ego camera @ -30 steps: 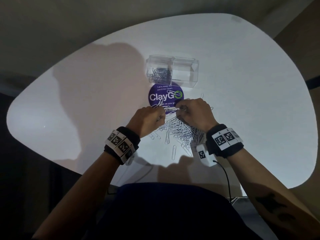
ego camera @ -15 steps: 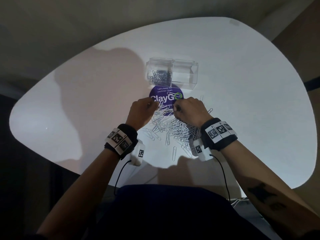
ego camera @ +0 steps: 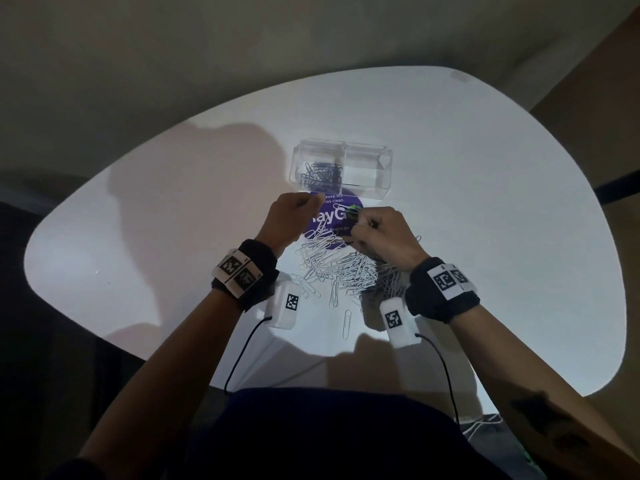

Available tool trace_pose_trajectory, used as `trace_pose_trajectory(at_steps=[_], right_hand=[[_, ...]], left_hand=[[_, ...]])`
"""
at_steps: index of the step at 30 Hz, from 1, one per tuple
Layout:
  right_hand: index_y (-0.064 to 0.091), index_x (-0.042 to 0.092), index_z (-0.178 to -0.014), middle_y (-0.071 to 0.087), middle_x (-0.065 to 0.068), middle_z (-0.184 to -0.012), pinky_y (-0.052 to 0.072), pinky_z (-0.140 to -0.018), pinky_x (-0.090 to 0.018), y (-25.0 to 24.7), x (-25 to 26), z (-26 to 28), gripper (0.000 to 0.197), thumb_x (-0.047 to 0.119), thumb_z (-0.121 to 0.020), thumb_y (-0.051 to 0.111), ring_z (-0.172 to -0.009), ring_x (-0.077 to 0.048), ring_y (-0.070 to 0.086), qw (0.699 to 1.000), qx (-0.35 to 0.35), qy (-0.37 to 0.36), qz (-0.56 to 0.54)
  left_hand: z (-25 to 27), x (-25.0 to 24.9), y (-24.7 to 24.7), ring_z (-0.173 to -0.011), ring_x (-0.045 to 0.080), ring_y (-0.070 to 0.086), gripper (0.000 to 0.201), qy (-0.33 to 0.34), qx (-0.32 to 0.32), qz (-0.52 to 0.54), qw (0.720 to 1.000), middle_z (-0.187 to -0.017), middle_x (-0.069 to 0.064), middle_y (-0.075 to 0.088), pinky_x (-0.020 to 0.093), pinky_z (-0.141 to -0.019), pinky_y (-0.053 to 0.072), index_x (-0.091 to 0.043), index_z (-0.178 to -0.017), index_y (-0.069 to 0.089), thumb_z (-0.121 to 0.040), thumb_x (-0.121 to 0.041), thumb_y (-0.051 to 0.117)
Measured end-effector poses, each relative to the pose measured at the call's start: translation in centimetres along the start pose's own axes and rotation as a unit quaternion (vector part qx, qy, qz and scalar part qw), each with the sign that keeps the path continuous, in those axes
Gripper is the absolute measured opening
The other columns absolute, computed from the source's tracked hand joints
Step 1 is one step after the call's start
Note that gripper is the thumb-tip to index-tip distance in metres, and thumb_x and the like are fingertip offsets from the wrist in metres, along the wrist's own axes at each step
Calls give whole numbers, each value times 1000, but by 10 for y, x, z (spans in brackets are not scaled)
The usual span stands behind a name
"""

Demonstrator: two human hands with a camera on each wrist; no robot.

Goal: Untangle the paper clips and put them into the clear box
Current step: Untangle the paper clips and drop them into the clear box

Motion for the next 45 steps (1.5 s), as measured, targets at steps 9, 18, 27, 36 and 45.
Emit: trace_pose_trajectory(at_steps=[9, 18, 27, 36, 45], right_hand=[[55, 11, -80, 60, -8, -67, 37, -49, -24, 7, 6, 0, 8, 3, -82, 56, -54, -16, 47, 994, 21, 102, -40], [72, 7, -90, 71, -4, -92, 54, -71, -23, -10, 57, -35, 9, 6, -90, 64, -81, -11, 65, 998, -7, 38, 46], [73, 3, -99, 69, -6, -101, 48, -76, -22, -4, 106, -94, 22, -5, -86, 57, -91, -16, 63, 976, -23, -39, 213], [66, 8, -119, 66, -10, -122, 46, -89, -21, 12, 110, -95, 38, -5, -85, 57, -112, -21, 61, 946, 50, -90, 308], [72, 11, -98, 71, -1, -94, 54, -85, -30, -8, 50, -18, 15, 3, -87, 67, -83, -15, 66, 959, 9, -67, 274]], left_hand=[[-22, -28, -6, -64, 11, 49, 17, -24, 94, -47, 994, -75, 1, 57, 20, -59, 42, 3, -96, 64, -94, -6, 50], [-60, -69, -5, -97, 34, 62, 29, 196, 11, -241, 950, -104, 24, 66, 28, -80, 46, 8, -106, 65, -80, 13, 53], [-42, -63, -34, -79, 18, 64, 43, 213, -120, -162, 956, -91, 12, 70, 11, -71, 49, 0, -102, 67, -72, 18, 42], [5, -17, -34, -75, 15, 66, 22, 191, -146, -158, 958, -84, 3, 72, 27, -73, 55, -6, -95, 69, -86, 6, 54], [35, 15, 9, -93, 21, 57, 15, 132, -8, -315, 940, -98, -1, 60, 35, -77, 47, -20, -101, 61, -85, -20, 60]])
Point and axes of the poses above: each hand's wrist, its own z-axis away from the middle knuckle, its own y-axis out of the palm, x = y × z, the point moved 7 cm from there along -z, towards the middle knuckle
